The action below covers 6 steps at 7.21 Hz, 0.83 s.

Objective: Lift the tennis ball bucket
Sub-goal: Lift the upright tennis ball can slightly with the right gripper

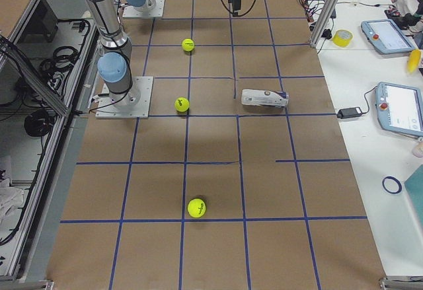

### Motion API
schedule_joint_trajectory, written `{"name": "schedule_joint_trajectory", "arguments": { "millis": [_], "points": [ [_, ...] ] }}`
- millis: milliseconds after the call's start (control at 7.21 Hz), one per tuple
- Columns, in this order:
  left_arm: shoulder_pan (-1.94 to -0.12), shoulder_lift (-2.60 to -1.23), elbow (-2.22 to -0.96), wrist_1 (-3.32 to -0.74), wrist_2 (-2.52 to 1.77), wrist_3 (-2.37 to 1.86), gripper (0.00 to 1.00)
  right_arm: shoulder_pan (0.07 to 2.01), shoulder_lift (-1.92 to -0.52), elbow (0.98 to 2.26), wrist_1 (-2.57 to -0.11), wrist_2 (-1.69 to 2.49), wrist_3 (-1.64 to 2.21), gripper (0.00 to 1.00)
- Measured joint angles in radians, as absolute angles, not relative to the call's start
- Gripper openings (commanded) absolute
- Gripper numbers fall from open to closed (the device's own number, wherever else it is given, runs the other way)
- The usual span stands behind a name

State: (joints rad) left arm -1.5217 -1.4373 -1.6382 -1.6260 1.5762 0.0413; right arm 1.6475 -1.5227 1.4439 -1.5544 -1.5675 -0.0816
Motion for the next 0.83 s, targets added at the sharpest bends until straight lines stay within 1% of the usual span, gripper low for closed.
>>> {"name": "schedule_joint_trajectory", "arguments": {
  "millis": [416, 554, 693, 832],
  "points": [
    [-1.522, -1.434, -1.638, -1.626, 1.573, 0.041, 1.00, 1.612, -1.511, 1.445, -1.557, -1.560, -0.074, 1.00],
    [-1.522, -1.433, -1.638, -1.626, 1.572, 0.041, 1.00, 1.562, -1.478, 1.430, -1.561, -1.557, -0.074, 1.00],
    [-1.522, -1.433, -1.638, -1.626, 1.572, 0.041, 1.00, 1.504, -1.413, 1.387, -1.568, -1.559, -0.078, 1.00],
    [-1.522, -1.433, -1.639, -1.626, 1.573, 0.041, 1.00, 1.458, -1.325, 1.319, -1.578, -1.578, -0.076, 1.00]
  ]
}}
